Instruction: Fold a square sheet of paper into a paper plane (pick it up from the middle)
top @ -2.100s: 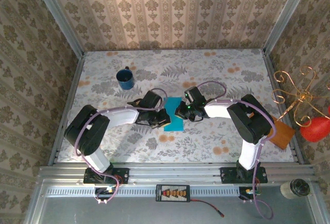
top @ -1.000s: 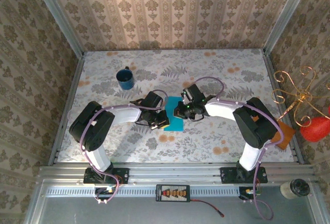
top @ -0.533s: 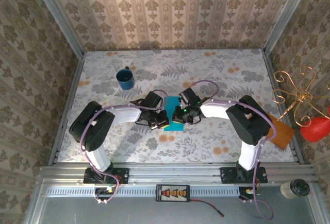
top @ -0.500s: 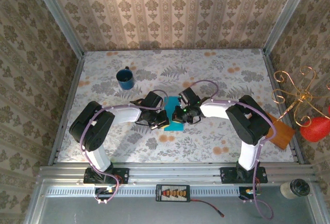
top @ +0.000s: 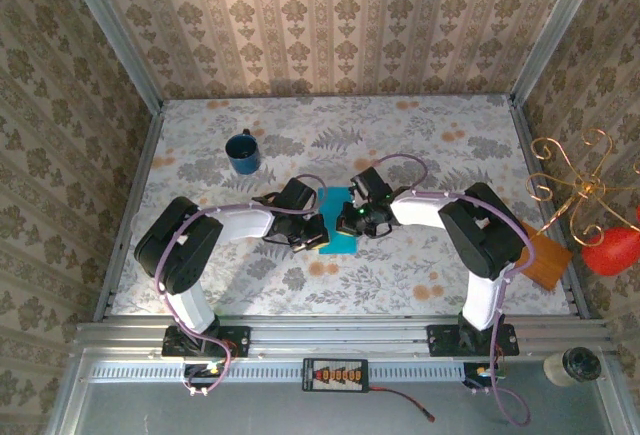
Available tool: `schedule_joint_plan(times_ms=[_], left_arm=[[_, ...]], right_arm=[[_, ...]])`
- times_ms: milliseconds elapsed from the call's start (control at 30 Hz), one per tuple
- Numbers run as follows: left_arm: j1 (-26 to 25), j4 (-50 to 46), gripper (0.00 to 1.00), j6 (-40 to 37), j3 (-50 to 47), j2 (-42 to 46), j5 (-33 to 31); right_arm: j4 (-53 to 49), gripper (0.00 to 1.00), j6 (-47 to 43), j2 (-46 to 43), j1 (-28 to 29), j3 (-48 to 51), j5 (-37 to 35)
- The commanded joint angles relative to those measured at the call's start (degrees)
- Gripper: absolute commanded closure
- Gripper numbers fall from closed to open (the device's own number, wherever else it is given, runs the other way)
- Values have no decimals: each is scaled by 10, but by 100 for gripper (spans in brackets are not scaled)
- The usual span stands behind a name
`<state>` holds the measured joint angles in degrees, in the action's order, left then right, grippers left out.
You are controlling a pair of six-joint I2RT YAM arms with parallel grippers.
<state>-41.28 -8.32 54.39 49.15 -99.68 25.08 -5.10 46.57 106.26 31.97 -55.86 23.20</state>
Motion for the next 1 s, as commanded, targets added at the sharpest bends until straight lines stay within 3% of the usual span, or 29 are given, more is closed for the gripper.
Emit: schedule_joint_plan(times_ms=[0, 367, 767, 967], left_arm=[[-8, -85, 97, -6, -32, -33, -48], [-21, -82, 100, 7, -54, -37, -57], [-20, -70, 100, 4, -36, -28, -45], [-17, -71, 100, -20, 25, -15, -30]], right_arm=[[13, 100, -14, 16, -33, 21, -47], [69, 100, -52, 27, -108, 55, -70], [47, 100, -94, 31, -149, 31, -96], [16, 100, -122, 10, -150, 11, -101]])
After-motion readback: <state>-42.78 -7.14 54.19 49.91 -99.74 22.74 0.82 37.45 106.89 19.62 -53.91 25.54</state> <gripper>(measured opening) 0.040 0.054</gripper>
